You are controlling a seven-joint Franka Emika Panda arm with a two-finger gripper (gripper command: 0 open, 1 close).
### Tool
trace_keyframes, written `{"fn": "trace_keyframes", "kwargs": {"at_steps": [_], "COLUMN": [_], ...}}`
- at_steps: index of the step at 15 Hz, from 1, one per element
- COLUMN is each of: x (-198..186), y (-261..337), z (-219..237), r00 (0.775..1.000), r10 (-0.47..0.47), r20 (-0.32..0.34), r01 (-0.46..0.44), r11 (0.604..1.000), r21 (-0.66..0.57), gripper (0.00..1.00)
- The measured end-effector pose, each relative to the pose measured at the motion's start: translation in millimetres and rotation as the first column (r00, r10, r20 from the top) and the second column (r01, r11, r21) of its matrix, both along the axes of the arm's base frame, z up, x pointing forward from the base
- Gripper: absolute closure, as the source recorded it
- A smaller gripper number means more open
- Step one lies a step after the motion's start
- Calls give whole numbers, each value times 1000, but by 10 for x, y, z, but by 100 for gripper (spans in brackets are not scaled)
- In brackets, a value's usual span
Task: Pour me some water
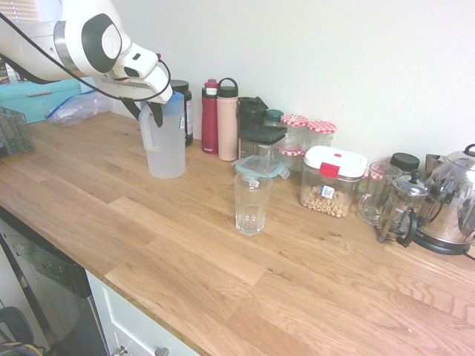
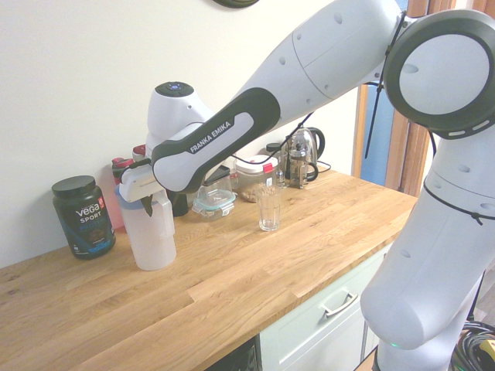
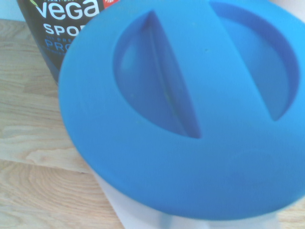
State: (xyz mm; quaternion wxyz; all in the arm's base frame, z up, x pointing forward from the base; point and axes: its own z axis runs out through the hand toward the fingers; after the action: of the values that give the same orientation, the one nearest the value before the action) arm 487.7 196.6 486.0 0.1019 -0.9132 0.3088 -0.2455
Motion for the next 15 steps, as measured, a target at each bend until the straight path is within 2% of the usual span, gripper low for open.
{"fn": "trace_keyframes", "kwargs": {"at_steps": [11,15], "x": [-2,-222], "y": [3,-12], "z": [-5,189], "r00": [1000,1000], "r10": [-5,-15], "r20": [-4,13], "r01": [5,15], "r11": [1000,1000], "r21": [-9,-4], "gripper": [100,100]}}
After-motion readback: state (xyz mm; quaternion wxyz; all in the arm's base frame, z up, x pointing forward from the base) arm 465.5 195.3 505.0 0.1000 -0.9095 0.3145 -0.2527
